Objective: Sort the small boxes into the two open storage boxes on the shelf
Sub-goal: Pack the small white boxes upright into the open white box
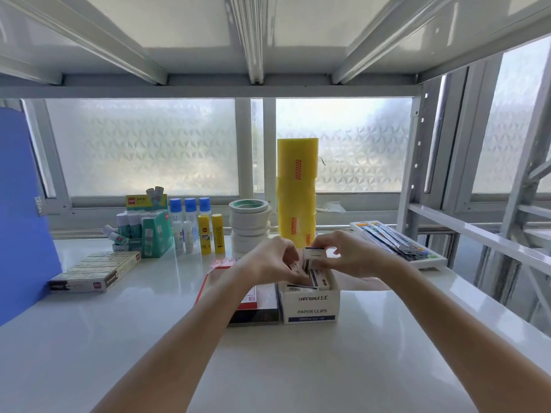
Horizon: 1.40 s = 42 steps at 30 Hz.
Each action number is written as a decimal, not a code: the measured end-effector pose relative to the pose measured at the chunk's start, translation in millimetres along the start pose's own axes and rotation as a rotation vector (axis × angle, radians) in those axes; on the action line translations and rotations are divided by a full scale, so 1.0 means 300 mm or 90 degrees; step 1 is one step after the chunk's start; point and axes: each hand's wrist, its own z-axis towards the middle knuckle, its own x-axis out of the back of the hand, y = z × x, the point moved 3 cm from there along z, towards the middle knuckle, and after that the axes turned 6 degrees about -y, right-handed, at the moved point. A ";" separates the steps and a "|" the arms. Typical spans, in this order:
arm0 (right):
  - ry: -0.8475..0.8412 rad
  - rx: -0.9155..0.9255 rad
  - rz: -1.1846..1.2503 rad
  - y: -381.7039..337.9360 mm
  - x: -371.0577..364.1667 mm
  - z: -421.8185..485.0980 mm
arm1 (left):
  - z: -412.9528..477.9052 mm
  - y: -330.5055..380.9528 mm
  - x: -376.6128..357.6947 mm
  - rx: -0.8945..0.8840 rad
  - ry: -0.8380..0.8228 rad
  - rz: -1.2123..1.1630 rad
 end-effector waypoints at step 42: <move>-0.040 -0.062 0.383 -0.015 0.024 -0.056 | -0.003 -0.010 -0.024 0.056 -0.016 0.206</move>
